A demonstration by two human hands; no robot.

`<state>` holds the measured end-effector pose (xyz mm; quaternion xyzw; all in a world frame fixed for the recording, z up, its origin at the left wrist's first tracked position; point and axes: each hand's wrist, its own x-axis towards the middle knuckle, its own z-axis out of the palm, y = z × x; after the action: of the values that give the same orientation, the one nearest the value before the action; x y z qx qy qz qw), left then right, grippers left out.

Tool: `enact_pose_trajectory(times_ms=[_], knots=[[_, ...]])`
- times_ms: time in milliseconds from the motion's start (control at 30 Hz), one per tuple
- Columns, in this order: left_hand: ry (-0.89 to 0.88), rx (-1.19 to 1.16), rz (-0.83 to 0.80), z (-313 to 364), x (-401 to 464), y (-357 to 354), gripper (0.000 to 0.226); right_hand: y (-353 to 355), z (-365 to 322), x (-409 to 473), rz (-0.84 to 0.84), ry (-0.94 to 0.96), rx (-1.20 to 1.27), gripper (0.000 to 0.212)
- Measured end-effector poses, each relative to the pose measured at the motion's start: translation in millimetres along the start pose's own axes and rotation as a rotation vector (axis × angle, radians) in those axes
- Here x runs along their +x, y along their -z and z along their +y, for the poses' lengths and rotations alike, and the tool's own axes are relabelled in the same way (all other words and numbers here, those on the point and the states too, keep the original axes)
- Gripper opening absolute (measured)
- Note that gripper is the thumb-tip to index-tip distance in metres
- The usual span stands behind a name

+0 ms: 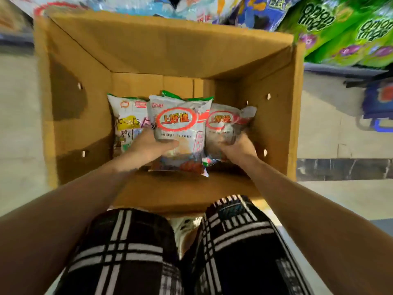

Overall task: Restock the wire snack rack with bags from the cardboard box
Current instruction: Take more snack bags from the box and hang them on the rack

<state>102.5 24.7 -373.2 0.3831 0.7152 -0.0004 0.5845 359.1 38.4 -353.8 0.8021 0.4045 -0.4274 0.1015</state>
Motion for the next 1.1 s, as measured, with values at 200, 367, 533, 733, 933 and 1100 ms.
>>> enact_pose_trajectory(times_ms=[200,367,533,733,933,1100], knots=[[-0.109,-0.149,0.155,21,-36,-7,0.055,25,6,-31,0.095,0.111,-0.02,0.052],[-0.128,-0.106,0.242,66,-120,34,0.052,94,-8,-110,0.105,0.192,0.054,0.051],[-0.212,-0.042,0.303,136,-243,105,0.064,198,-40,-215,0.117,0.28,0.18,0.055],[-0.31,-0.065,0.368,229,-402,201,0.061,339,-83,-348,0.145,0.347,0.327,0.079],[-0.498,-0.06,0.518,326,-543,277,0.079,458,-132,-456,0.252,0.615,0.364,0.056],[-0.692,0.008,0.626,375,-636,328,0.055,531,-167,-540,0.313,0.821,0.375,0.049]])
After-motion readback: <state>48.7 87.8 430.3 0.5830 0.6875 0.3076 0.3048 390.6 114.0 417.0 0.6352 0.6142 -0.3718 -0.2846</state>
